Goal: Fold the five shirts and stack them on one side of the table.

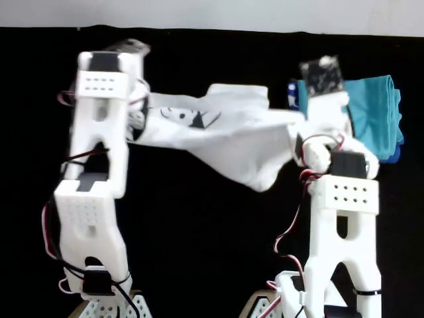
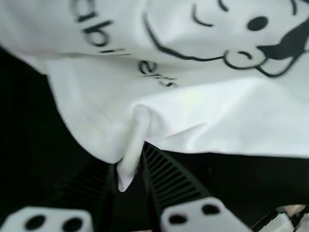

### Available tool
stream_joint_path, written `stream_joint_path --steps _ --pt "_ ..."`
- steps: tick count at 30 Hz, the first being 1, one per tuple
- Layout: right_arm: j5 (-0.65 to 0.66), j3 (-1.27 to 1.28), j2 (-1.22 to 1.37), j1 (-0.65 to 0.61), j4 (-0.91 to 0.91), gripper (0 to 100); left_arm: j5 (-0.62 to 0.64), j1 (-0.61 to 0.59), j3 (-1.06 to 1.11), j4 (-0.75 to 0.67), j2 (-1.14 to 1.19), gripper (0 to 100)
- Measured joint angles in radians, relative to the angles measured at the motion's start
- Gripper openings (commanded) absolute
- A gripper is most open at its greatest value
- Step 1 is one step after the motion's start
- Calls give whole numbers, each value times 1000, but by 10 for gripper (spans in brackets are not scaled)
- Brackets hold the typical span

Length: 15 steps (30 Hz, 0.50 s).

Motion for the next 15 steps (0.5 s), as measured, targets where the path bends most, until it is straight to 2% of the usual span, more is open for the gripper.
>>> stream_joint_path --steps 5,15 --pt "-2 -207 83 0 14 5 0 -87 -8 2 -209 9" --pt "-5 -703 95 -86 250 5 0 -244 -17 9 -746 9"
